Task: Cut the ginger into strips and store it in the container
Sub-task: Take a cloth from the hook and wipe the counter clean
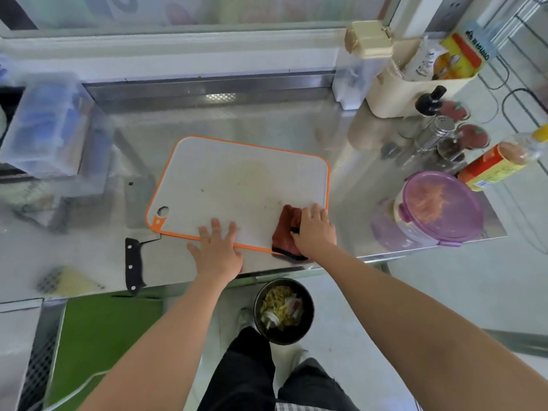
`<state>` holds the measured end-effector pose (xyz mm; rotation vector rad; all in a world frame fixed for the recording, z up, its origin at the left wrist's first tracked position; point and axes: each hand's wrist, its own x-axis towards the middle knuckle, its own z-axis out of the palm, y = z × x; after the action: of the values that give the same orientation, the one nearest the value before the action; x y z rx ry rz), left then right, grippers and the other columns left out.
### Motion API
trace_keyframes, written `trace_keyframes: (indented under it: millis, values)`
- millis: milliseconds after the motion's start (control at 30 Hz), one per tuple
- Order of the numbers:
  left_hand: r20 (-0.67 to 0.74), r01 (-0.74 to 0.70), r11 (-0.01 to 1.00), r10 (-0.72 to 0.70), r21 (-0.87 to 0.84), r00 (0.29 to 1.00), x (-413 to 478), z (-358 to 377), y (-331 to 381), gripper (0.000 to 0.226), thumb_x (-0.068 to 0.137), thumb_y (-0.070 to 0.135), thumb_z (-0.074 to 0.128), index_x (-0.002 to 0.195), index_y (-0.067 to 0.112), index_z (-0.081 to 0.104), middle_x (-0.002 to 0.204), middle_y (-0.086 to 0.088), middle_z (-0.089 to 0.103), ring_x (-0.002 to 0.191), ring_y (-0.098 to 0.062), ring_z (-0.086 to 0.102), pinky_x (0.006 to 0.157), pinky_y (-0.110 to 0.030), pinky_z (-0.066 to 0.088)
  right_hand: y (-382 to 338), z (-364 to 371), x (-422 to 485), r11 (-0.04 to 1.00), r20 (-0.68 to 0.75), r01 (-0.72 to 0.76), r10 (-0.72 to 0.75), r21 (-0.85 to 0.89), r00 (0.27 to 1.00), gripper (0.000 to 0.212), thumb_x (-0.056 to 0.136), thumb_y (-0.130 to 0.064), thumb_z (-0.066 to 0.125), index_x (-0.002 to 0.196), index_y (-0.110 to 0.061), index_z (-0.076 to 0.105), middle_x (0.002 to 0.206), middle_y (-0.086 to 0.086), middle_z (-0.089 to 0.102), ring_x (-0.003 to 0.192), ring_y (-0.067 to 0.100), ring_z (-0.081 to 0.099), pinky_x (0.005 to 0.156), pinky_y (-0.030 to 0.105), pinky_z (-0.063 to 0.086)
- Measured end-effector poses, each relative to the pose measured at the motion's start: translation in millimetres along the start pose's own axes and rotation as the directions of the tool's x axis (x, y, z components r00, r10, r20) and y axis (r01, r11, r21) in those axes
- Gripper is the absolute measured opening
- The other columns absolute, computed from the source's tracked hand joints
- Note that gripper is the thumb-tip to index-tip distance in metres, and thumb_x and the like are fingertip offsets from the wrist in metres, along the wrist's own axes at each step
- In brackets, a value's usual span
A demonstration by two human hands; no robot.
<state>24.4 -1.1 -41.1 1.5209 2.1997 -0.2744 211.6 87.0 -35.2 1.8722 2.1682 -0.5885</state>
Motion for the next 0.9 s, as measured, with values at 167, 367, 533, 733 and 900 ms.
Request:
trace_keyframes:
  millis: [167,367,533,733,900]
  values:
    - [0.067,0.01,1.0,-0.01,0.006,0.998,-25,11,11,0.057,0.099,0.035,0.031,0.15,0.034,0.005,0.16,-0.008,-0.01,0.145,-0.039,-0.004,0.112,-0.064,0.011,25,-2,-14,0.998,0.038,0.038,-0.04,0.046,0.999,0.063,0.094,-0.028,0.054,0.143,-0.002,0.024,0.156,0.012,0.014,0.144,0.029,0.012,0.111,0.044,0.029]
    - [0.092,-0.037,0.999,0.04,-0.029,0.995,-28,11,5,0.057,0.102,0.036,0.03,0.152,0.033,0.003,0.161,-0.006,-0.012,0.146,-0.035,-0.006,0.115,-0.059,0.01,28,-8,-26,0.98,-0.125,0.032,-0.008,0.197,0.992,0.032,0.092,-0.009,0.049,0.122,-0.002,0.043,0.132,0.015,0.043,0.121,0.033,0.041,0.093,0.041,0.039]
    - [-0.226,-0.02,0.96,-0.045,-0.278,0.973,-37,13,-21,0.046,0.094,0.017,0.051,0.139,0.013,0.046,0.154,-0.017,0.028,0.141,-0.034,0.025,0.114,-0.048,0.024,-24,-17,-32,0.912,-0.222,0.212,-0.139,0.353,0.965,0.029,0.09,-0.009,0.049,0.118,-0.007,0.042,0.118,0.015,0.052,0.101,0.038,0.053,0.073,0.04,0.041]
    - [-0.302,0.421,0.856,-0.503,-0.299,0.81,-48,-3,-85,0.022,0.086,0.016,0.061,0.107,0.009,0.056,0.116,-0.023,0.042,0.106,-0.041,0.042,0.084,-0.05,0.043,-100,-1,-30,0.833,-0.208,0.51,-0.471,0.214,0.857,0.056,0.084,0.0,0.049,0.132,-0.028,0.045,0.139,0.007,0.032,0.108,0.034,0.051,0.077,0.039,0.048]
    - [-0.125,0.478,0.821,-0.534,-0.311,0.836,-51,2,-121,0.03,0.089,0.009,0.053,0.118,0.009,0.044,0.12,-0.019,0.033,0.106,-0.037,0.04,0.075,-0.043,0.047,-131,32,-29,0.831,0.051,0.544,-0.542,-0.114,0.839,0.055,0.084,-0.039,0.058,0.134,-0.026,0.043,0.154,0.013,0.012,0.136,0.034,0.02,0.11,0.046,0.028]
